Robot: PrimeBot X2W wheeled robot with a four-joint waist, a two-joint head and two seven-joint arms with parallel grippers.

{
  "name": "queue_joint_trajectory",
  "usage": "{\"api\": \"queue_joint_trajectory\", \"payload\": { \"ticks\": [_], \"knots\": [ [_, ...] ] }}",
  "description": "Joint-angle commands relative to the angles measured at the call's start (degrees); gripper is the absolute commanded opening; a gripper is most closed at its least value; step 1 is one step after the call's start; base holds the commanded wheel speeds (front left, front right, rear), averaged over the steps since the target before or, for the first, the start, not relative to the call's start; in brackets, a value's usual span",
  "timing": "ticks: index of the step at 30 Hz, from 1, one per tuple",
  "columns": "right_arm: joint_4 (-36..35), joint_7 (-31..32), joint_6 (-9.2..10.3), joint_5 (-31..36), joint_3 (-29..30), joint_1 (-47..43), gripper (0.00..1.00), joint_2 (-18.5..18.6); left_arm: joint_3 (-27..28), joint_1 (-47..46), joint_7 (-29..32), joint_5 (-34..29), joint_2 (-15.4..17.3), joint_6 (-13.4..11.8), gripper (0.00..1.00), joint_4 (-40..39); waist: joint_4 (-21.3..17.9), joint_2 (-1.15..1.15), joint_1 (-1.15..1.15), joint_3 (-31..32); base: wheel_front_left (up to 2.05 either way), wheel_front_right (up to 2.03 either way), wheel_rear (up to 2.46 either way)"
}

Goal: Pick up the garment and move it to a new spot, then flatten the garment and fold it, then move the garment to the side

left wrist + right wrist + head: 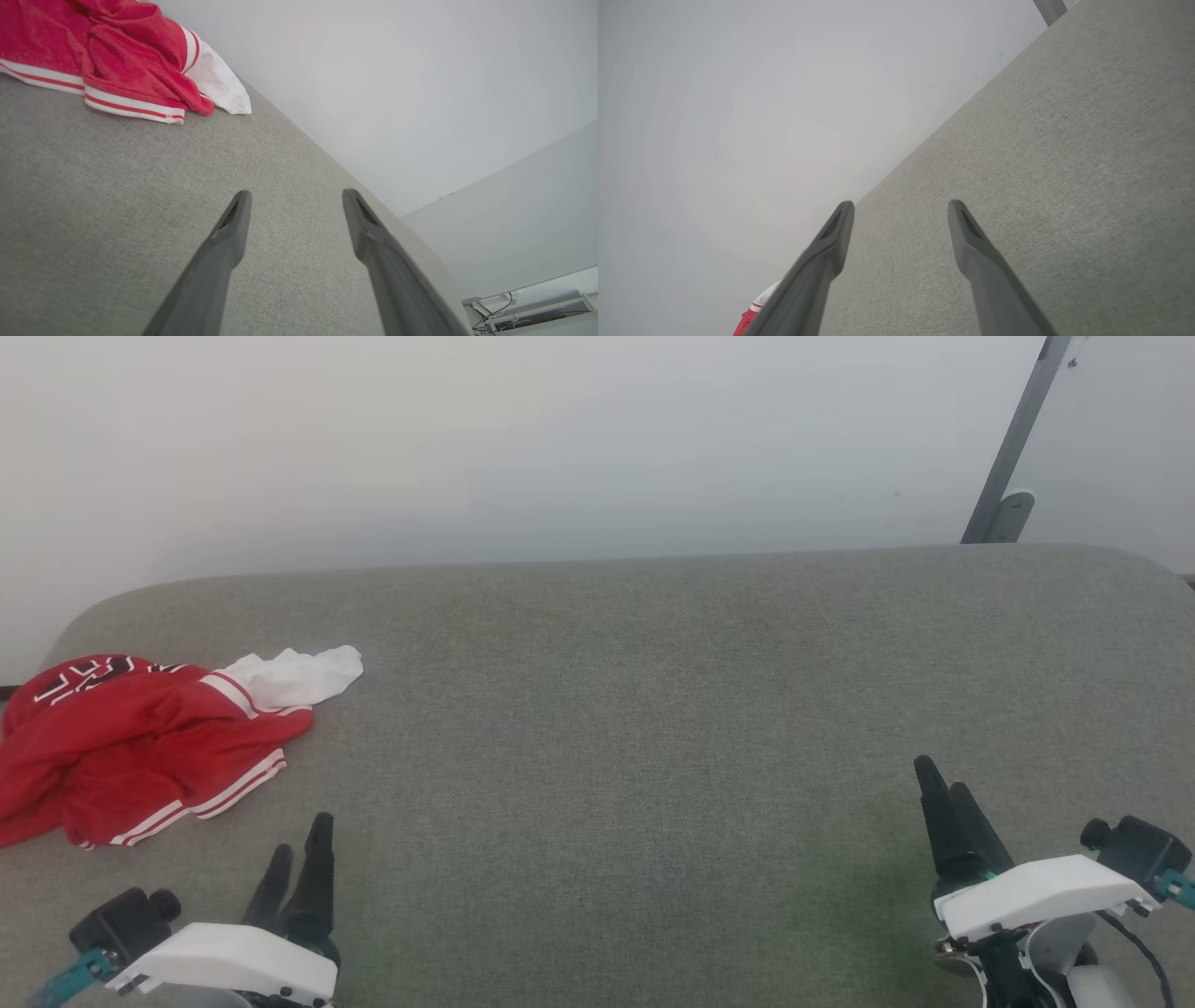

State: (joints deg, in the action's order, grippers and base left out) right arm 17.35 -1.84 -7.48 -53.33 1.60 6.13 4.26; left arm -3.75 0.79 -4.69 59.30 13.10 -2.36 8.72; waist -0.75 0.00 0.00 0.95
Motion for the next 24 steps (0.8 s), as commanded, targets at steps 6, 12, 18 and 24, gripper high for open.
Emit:
{"api": "queue_joint_trajectory", "payload": {
  "ticks": [6,12,18,24],
  "knots": [
    [-0.3,-1.0,-0.02,5.2,0.2,1.5,1.0,0.4,-0.8,-0.1,-1.5,-5.9,2.0,-0.9,1.0,-1.5,0.0,0.0,0.0,0.1,0.0,0.0,0.0],
    [-0.6,-1.5,-0.02,9.0,0.2,1.6,1.0,0.4,-0.9,0.4,-2.5,-9.6,2.6,-1.1,1.0,-2.2,0.0,0.0,0.0,0.2,0.0,0.0,0.0],
    [-0.9,-1.9,-0.01,12.6,0.2,1.6,1.0,0.4,-1.0,0.9,-3.5,-13.2,3.2,-1.2,1.0,-2.9,0.0,0.0,0.0,0.2,0.0,0.0,0.0],
    [-1.3,-2.3,-0.01,16.0,0.1,1.7,1.0,0.5,-1.4,1.0,-4.3,-16.6,3.6,-1.0,1.0,-3.4,0.0,0.0,0.0,0.3,0.0,0.0,0.0]
  ]
}}
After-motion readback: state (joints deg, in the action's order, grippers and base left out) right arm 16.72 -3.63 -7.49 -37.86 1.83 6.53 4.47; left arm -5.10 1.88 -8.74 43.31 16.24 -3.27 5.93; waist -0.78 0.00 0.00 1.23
